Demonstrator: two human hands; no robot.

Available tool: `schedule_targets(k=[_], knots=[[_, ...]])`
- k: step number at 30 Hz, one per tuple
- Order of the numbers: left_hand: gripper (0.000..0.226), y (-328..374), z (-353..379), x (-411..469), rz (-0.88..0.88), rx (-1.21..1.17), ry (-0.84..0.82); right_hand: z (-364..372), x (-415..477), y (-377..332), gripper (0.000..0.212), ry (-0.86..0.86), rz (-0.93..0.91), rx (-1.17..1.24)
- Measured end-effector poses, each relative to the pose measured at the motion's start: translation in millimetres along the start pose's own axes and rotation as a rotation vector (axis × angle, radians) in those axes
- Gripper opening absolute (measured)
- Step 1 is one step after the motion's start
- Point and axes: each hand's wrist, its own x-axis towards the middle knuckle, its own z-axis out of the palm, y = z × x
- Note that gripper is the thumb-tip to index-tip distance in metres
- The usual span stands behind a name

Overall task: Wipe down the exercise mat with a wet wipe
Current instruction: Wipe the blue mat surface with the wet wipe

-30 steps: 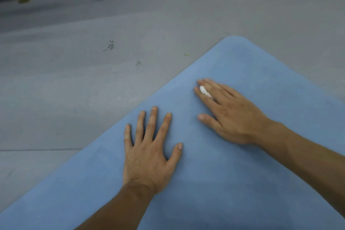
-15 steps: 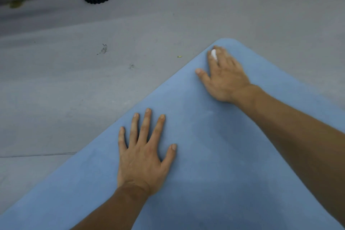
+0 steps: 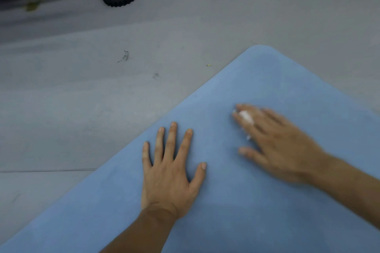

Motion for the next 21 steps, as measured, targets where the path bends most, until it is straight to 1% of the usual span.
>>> schedule_targets(k=[3, 5, 8, 10, 12, 15, 18, 21], knots=[[0.075, -0.3, 0.7, -0.5, -0.002, 0.008, -0.004, -11.0, 24.0, 52.3, 0.089, 0.061, 0.272, -0.013], [0.075, -0.1, 0.6, -0.7, -0.003, 0.014, -0.009, -14.2, 48.9, 74.4, 0.096, 0.068, 0.386, 0.025], [0.076, -0.2, -0.1, -0.9, -0.003, 0.009, -0.009, -14.2, 90.6, 72.8, 0.108, 0.032, 0.483, 0.125], [0.076, -0.4, -0.5, -1.0, -0.004, 0.012, -0.012, -14.3, 111.9, 53.7, 0.108, 0.014, 0.499, 0.187], [0.076, -0.6, -0.1, -1.2, -0.002, 0.01, -0.009, -13.5, 121.5, 25.2, 0.105, 0.004, 0.432, 0.218], [0.078, -0.6, 1.1, -0.7, 0.002, 0.012, -0.017, -9.2, 119.0, -29.8, 0.107, -0.015, 0.205, 0.226], [0.082, -0.3, 1.9, -0.1, -0.011, 0.034, -0.033, -2.8, 98.0, -73.3, 0.093, -0.029, -0.032, 0.166], [0.085, -0.8, 1.4, -1.0, -0.01, 0.033, -0.032, 4.3, 52.7, -83.1, 0.086, -0.016, -0.184, 0.114]])
